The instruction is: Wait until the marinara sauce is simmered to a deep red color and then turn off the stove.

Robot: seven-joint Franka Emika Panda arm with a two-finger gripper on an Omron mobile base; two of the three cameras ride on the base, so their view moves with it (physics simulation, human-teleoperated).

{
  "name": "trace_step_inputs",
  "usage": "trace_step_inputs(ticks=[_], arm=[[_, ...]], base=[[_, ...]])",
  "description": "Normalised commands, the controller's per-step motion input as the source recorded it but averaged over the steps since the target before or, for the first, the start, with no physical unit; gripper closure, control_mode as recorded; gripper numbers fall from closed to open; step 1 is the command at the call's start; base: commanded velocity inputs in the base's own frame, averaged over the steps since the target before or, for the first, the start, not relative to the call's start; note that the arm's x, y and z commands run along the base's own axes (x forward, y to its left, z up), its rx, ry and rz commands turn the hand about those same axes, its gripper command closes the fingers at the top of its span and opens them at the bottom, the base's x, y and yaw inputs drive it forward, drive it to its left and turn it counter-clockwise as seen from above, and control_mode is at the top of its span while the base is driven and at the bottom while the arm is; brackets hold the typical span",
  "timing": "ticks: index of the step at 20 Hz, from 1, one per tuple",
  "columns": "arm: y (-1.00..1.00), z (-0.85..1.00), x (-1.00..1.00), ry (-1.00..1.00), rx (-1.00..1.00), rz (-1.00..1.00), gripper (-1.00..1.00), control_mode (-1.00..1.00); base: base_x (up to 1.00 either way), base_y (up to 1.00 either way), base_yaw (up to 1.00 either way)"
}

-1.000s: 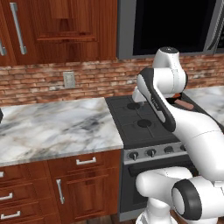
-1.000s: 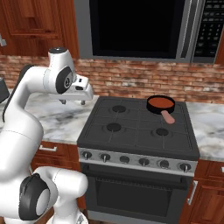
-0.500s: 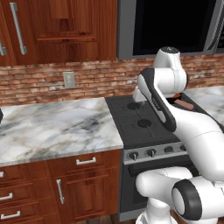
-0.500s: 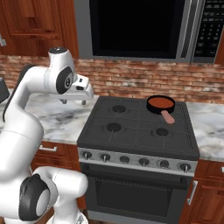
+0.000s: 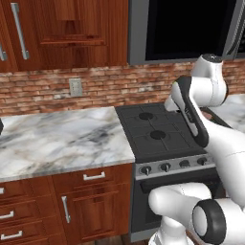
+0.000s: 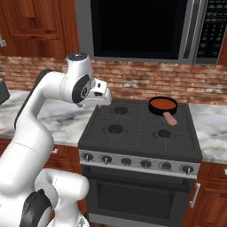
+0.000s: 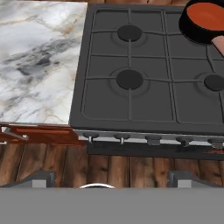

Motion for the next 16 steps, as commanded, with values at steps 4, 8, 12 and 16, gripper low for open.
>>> trace_step_inputs(ticks=[4, 8, 12, 16], arm=[[-0.87, -0.28, -0.48, -0.21, 0.05, 0.0, -1.0, -1.0], [-0.86, -0.34, -0.44, -0.24, 0.05, 0.0, -1.0, -1.0], [-0.85, -0.31, -0.42, -0.27, 0.06, 0.0, -1.0, -1.0], [-0.82, -0.31, -0.47, -0.28, 0.06, 0.0, -1.0, -1.0]], base=[[0.0, 0.0, 0.0], [0.0, 0.0, 0.0], [0.0, 0.0, 0.0], [0.0, 0.0, 0.0]])
